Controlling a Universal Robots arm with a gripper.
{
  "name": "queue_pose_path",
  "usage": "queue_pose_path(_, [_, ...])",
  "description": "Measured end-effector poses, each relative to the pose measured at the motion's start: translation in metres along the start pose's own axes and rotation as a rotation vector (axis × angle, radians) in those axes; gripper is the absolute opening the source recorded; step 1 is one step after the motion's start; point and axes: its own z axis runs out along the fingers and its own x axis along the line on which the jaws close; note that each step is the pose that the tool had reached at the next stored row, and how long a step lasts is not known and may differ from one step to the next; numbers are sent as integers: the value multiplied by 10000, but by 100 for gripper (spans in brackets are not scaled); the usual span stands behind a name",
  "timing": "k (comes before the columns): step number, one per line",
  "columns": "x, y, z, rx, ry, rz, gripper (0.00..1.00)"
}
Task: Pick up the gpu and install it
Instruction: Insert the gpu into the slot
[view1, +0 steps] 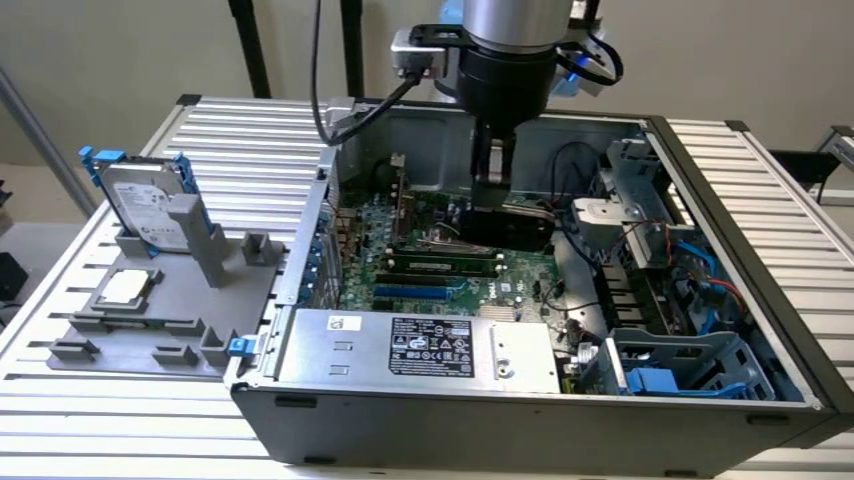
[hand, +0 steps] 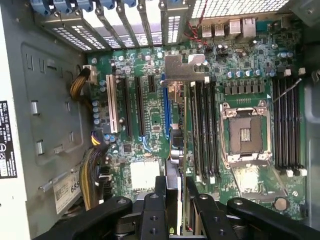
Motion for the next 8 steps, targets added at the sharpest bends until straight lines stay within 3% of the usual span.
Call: queue_pose_path(8, [25, 228, 143, 9, -4, -124, 26])
